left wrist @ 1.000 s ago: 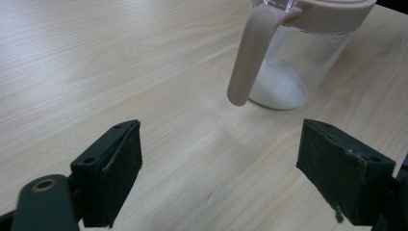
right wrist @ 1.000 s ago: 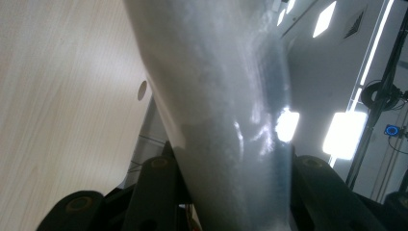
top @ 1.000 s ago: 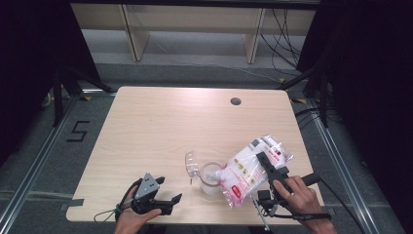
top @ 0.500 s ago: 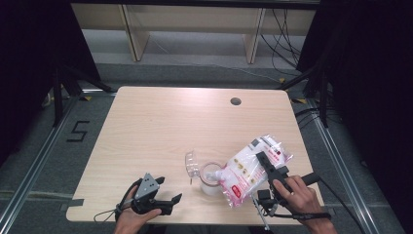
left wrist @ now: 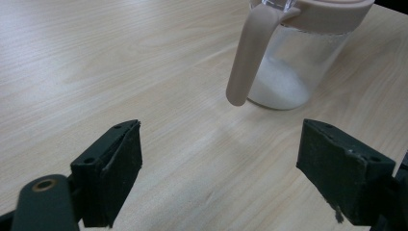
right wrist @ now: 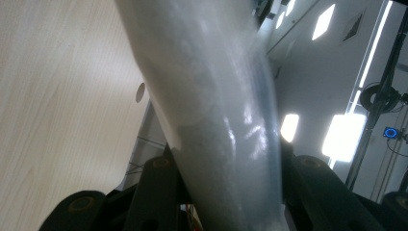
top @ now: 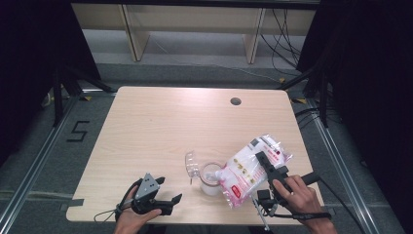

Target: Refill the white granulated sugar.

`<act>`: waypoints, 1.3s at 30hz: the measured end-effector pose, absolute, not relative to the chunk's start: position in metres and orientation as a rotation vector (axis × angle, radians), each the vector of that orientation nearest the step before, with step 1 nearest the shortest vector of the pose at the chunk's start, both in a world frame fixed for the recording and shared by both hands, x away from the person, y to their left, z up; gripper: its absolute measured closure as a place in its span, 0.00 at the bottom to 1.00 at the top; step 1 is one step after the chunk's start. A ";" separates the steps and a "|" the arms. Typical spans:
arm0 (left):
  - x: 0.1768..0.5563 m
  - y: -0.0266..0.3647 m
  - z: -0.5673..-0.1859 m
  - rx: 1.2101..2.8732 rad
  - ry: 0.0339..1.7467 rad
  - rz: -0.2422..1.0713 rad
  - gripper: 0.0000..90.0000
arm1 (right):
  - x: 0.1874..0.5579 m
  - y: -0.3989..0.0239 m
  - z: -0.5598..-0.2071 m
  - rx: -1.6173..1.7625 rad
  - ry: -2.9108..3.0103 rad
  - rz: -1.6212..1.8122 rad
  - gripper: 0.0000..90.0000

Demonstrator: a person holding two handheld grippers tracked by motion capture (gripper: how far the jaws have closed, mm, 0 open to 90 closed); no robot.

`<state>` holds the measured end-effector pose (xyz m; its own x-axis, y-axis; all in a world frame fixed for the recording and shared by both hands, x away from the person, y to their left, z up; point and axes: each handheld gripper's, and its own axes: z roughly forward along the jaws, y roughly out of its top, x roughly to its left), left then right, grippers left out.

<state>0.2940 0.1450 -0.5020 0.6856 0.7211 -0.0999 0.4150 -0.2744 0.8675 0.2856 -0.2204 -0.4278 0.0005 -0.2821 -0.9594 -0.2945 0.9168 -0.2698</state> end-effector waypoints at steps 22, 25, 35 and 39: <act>0.295 0.146 -0.502 1.914 0.870 0.394 0.17 | 0.287 -0.219 -0.425 -0.477 1.592 0.015 0.77; 0.294 0.145 -0.502 1.905 0.887 0.390 0.17 | 0.287 -0.218 -0.426 -0.475 1.592 0.026 0.77; 0.294 0.145 -0.502 1.903 0.888 0.389 0.17 | 0.286 -0.217 -0.425 -0.464 1.596 0.015 0.79; 0.295 0.146 -0.502 1.912 0.873 0.393 0.17 | 0.286 -0.217 -0.425 -0.463 1.595 0.016 0.80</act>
<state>0.2947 0.1456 -0.5016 0.6917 0.7164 -0.0913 0.4063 -0.2816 0.8693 0.2855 -0.2170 -0.4248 -0.0057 -0.2822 -0.9593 -0.3009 0.9154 -0.2675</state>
